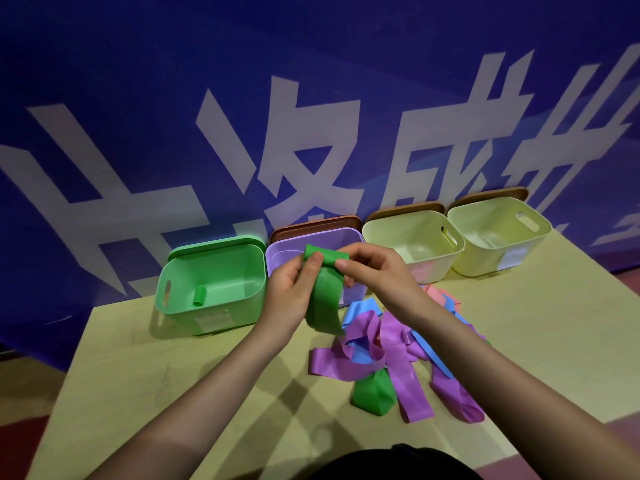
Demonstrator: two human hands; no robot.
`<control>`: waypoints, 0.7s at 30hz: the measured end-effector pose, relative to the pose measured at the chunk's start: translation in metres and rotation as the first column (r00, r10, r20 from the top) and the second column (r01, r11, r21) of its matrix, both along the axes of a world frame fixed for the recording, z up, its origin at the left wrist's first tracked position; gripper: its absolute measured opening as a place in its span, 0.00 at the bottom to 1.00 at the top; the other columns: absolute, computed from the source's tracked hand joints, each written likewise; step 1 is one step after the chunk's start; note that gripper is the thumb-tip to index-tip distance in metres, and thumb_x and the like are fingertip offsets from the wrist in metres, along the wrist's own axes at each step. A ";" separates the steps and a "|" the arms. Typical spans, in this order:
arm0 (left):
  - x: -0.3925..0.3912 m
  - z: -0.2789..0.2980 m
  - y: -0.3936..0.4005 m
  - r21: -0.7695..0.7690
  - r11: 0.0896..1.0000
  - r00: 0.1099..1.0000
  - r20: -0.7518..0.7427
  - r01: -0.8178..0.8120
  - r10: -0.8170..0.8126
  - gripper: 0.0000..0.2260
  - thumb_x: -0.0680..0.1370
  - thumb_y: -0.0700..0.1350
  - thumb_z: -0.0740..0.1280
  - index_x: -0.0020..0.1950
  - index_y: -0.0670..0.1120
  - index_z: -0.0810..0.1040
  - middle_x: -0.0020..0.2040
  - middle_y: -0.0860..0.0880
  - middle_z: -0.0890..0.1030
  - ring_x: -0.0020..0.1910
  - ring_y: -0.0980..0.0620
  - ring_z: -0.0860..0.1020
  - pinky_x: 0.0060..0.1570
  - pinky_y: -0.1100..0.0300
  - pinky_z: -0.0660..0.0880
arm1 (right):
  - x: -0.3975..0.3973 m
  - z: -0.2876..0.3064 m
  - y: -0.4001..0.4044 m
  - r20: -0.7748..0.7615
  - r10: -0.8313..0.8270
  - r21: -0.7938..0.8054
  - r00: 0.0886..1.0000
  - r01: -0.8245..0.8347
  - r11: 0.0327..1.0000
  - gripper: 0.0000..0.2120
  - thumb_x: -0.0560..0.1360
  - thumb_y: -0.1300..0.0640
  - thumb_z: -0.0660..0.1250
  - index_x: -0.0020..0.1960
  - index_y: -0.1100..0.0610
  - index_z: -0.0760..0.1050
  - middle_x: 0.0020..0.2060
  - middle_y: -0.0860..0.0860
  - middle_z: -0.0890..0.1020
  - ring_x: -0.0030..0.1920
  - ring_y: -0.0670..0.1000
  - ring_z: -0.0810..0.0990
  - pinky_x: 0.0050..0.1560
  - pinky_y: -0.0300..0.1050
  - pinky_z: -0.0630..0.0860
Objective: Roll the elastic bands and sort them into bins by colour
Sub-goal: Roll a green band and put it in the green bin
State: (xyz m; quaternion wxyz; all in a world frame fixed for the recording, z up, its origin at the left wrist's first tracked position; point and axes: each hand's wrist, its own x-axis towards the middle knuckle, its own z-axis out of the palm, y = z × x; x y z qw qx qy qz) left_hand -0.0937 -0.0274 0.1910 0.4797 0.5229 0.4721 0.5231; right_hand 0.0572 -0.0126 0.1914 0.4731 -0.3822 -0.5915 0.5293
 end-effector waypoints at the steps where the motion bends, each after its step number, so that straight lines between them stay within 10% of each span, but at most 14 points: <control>1: 0.001 0.002 -0.001 0.007 1.000 1.000 0.005 0.002 -0.002 0.11 0.80 0.45 0.59 0.44 0.44 0.79 0.31 0.53 0.83 0.33 0.59 0.79 0.36 0.67 0.74 | 0.000 0.000 -0.001 -0.002 0.011 -0.004 1.000 -0.011 1.000 0.03 0.75 0.65 0.66 0.46 0.59 0.79 0.29 0.45 0.79 0.32 0.44 0.76 0.40 0.35 0.74; 21: 0.006 -0.005 -0.001 -0.159 0.985 0.992 0.096 -0.062 0.078 0.10 0.80 0.47 0.63 0.44 0.47 0.82 0.40 0.45 0.81 0.40 0.49 0.76 0.41 0.57 0.71 | -0.007 -0.005 -0.001 0.155 -0.180 0.183 0.971 0.150 0.972 0.07 0.74 0.66 0.69 0.41 0.57 0.75 0.33 0.47 0.77 0.34 0.44 0.73 0.39 0.37 0.72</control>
